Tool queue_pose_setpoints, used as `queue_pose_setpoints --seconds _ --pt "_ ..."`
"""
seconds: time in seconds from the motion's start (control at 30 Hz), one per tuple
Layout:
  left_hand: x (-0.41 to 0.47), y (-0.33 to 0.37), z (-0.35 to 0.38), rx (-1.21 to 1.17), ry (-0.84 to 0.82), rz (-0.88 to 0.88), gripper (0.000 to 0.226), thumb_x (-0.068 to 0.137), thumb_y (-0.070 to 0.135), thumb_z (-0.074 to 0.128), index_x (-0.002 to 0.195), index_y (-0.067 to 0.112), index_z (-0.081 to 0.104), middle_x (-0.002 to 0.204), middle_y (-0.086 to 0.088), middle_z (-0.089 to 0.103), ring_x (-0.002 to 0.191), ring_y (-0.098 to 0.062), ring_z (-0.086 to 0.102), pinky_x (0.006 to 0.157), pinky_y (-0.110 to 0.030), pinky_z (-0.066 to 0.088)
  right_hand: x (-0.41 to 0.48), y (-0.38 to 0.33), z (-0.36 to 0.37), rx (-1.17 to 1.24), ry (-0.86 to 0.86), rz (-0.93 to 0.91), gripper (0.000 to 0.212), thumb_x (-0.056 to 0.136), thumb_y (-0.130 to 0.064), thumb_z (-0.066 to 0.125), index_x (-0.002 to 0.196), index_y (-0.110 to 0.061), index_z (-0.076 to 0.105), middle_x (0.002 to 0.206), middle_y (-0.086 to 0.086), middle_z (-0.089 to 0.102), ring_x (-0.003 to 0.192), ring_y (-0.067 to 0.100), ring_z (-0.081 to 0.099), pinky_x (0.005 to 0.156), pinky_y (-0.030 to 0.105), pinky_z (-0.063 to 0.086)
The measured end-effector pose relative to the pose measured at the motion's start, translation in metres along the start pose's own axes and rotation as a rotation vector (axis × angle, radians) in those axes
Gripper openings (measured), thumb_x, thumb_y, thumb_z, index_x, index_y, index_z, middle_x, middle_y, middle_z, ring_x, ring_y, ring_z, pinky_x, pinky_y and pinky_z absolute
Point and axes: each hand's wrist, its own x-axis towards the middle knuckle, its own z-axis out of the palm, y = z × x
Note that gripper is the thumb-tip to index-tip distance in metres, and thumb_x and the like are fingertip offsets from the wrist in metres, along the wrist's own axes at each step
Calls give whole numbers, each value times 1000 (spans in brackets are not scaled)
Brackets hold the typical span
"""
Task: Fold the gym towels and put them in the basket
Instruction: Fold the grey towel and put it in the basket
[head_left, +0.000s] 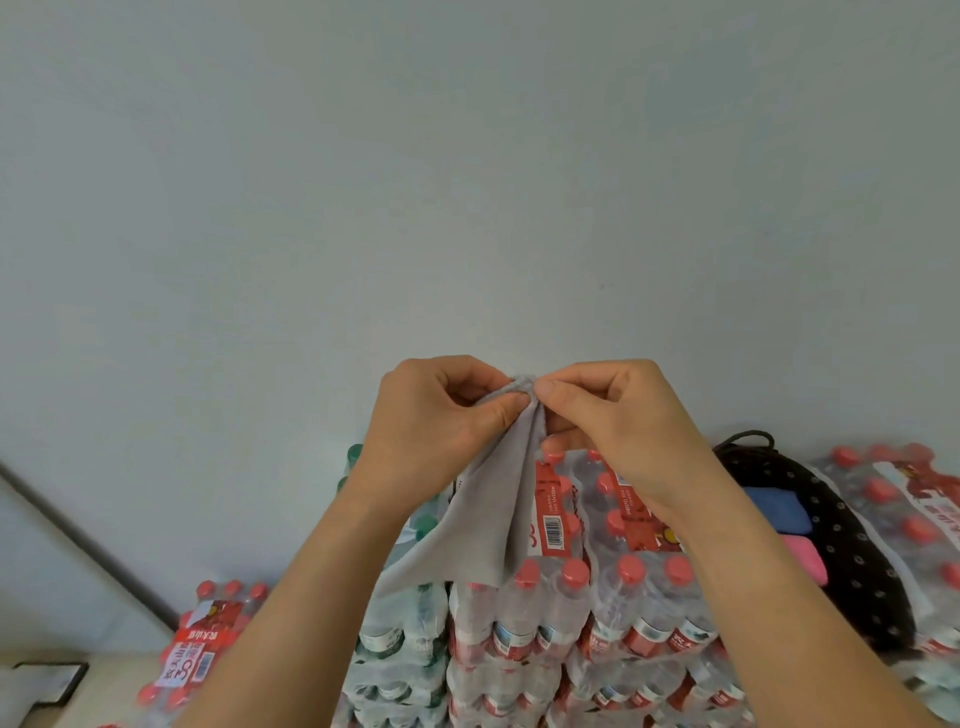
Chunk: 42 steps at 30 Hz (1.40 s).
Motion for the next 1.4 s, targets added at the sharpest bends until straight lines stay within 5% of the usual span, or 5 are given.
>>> queue_pose_setpoints --seconds 0.53,0.83,1.0,1.17,1.4 --pt "6 -40 -15 881 -252 277 40 84 62 36 64 28 46 61 9 48 73 -11 47 83 -36 28 20 48 -31 -430 216 -174 11 91 -9 61 86 -18 66 78 -8 65 72 1 57 69 17 48" --pt "15 -25 -18 1055 -46 510 44 89 58 37 57 27 44 62 11 44 72 -13 45 77 -33 19 21 73 -19 164 143 24 26 96 -8 52 79 -22 66 72 -10 63 73 6 55 73 24 45" --pt "20 -35 -24 845 -159 342 45 84 64 46 55 29 39 48 7 41 53 -8 41 62 -26 26 26 63 -5 -105 190 -158 22 98 -10 47 81 -23 51 61 -17 48 59 -2 42 61 12 36" --pt "27 -45 -14 339 -411 11 38 76 60 66 108 41 59 53 8 42 50 -6 38 52 -15 33 26 60 -1 -279 78 -278 14 99 -15 45 86 -18 49 61 -16 48 58 2 42 56 14 34" --pt "37 -27 37 112 -447 72 33 85 47 62 79 15 59 64 -11 56 57 -12 47 54 -28 37 26 58 -30 -70 -13 -175 10 97 -22 53 91 -16 58 75 -8 64 70 3 56 67 23 45"
